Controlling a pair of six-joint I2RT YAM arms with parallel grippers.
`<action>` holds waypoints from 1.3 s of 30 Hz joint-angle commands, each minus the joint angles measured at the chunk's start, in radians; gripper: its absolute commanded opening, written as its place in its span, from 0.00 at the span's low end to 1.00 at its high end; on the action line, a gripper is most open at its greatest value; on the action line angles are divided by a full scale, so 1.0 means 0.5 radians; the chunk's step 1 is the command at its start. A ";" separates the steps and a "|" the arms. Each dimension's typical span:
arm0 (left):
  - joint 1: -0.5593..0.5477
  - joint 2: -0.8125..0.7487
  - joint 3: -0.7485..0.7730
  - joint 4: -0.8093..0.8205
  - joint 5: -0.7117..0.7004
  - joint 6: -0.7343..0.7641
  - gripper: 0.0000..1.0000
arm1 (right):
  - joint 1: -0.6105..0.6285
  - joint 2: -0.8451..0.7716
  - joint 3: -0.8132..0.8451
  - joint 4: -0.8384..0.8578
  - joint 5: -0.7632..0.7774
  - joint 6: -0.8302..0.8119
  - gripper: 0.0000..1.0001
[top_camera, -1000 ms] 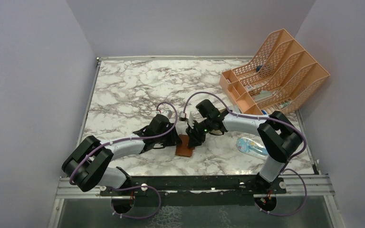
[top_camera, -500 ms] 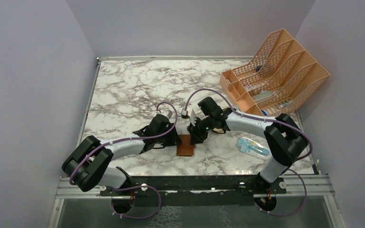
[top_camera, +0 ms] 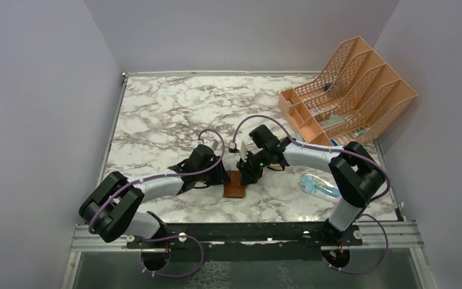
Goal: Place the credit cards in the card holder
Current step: Close the card holder at the center of the board.
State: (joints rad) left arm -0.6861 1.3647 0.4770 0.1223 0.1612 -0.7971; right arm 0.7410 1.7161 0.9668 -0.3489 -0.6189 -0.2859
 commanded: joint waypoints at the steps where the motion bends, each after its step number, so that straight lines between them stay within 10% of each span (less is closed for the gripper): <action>1: 0.015 0.029 0.016 0.005 0.014 0.017 0.33 | 0.033 0.045 -0.043 0.070 0.011 -0.028 0.34; 20: 0.015 0.026 -0.058 0.108 0.052 -0.080 0.32 | 0.091 -0.002 -0.069 0.097 0.096 -0.022 0.02; 39: 0.016 -0.003 -0.123 0.125 0.031 -0.121 0.32 | 0.092 -0.068 -0.054 0.204 0.075 0.100 0.01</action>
State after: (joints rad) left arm -0.6796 1.3670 0.4385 0.2062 0.1684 -0.8547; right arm 0.7780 1.6978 0.9287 -0.2817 -0.5892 -0.2546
